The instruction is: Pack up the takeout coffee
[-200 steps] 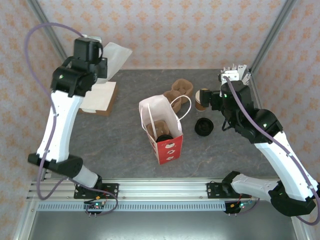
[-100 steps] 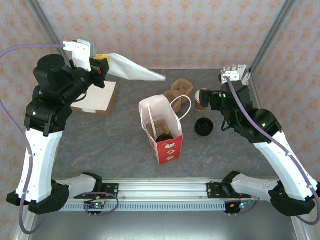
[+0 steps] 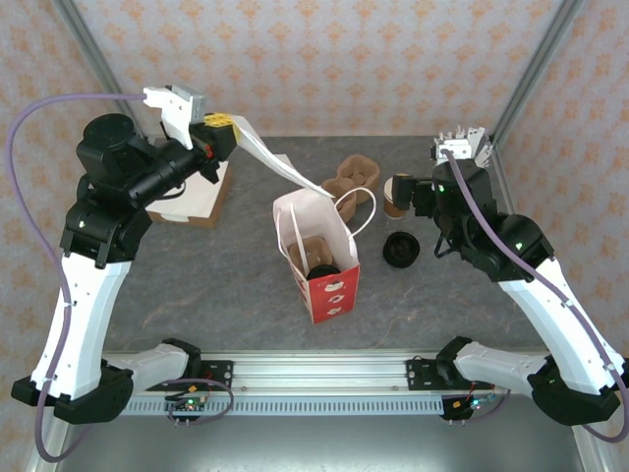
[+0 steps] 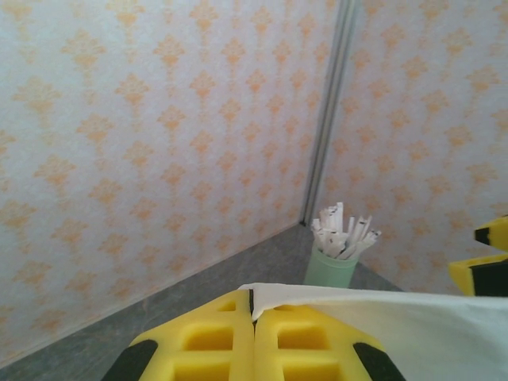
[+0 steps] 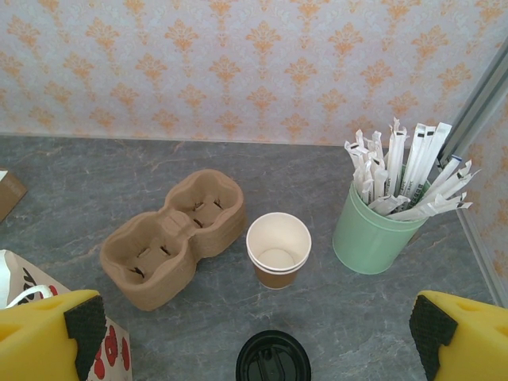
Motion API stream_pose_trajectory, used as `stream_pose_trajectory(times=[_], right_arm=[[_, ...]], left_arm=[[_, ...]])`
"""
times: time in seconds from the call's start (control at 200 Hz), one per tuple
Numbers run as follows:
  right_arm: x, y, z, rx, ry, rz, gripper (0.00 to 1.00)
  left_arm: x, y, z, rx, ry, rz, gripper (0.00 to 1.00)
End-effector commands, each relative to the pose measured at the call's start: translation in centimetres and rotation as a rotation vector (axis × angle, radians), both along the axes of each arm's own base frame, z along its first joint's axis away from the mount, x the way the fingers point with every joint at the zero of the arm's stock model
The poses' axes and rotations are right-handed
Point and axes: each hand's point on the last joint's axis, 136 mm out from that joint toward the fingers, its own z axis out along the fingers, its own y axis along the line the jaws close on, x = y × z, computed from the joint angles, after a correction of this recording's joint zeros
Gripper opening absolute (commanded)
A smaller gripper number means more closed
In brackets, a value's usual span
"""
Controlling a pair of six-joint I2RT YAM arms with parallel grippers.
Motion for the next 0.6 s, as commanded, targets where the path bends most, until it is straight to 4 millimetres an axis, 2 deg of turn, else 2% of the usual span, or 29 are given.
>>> stream_pose_trajectory(times=[0.0,0.596], right_arm=[[0.0,-0.6,0.2,0.01,-0.012,-0.034,0.99],[0.2,-0.5,-0.4,0.001,0.002,-0.039,0.99]], left_arm=[[-0.9,-1.6,0.5,0.003,-0.042,-0.09,0.0],[-2.4,-6.9,-5.6,0.138,0.142,-0.384,0.0]])
